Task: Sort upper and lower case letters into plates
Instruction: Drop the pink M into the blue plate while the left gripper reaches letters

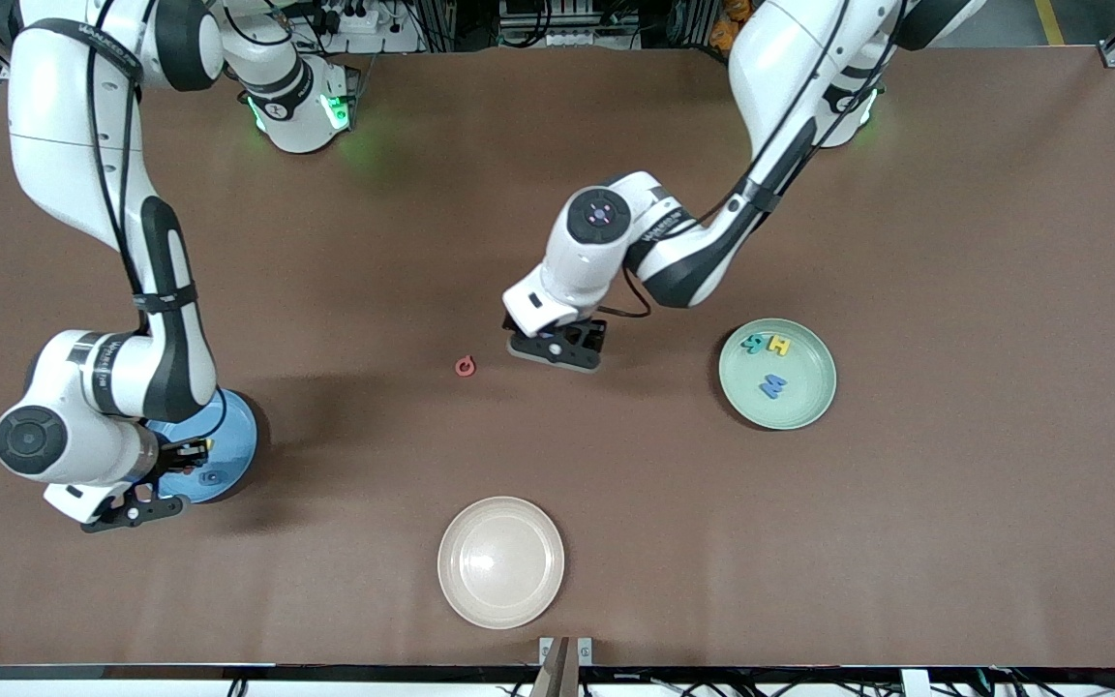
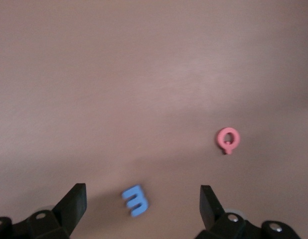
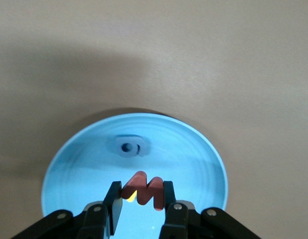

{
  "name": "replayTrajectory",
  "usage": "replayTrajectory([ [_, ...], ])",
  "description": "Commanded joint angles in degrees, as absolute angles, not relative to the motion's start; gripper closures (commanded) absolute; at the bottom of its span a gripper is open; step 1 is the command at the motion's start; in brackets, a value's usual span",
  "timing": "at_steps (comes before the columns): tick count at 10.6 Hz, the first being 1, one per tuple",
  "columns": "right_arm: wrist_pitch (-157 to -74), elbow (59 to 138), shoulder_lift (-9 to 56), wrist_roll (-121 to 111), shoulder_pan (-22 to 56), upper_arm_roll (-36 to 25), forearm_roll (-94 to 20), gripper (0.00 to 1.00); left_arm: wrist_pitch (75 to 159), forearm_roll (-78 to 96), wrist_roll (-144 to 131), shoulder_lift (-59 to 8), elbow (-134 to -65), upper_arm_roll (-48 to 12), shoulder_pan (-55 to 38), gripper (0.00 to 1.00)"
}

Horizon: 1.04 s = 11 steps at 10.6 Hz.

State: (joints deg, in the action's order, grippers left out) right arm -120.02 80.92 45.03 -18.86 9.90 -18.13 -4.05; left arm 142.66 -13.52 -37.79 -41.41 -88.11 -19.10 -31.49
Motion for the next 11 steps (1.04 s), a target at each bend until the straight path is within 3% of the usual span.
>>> replayTrajectory([
  [1, -119.09, 83.32, 42.63, -19.16, 10.55, -17.4, -3.69, 0.0, 154.55, -21.06, -35.33, -48.66, -84.66, -16.71, -35.93, 0.0],
  [3, -119.18, 83.41, 42.63, -19.07, 10.72, -17.32, -3.78, 0.0, 156.18, -24.6, -34.63, -52.37, -79.13, -12.32, -41.11, 0.0],
  [8, -119.18, 83.41, 42.63, -18.99, 10.9, -17.23, -3.96, 0.0, 161.36, -24.61, -31.99, -58.0, -74.27, -11.78, -43.59, 0.0],
  [11, -119.18, 83.41, 42.71, -19.07, 10.9, -17.23, -3.96, 0.0, 162.42, -24.0, -33.83, -62.84, -69.35, -4.87, -49.28, 0.0],
])
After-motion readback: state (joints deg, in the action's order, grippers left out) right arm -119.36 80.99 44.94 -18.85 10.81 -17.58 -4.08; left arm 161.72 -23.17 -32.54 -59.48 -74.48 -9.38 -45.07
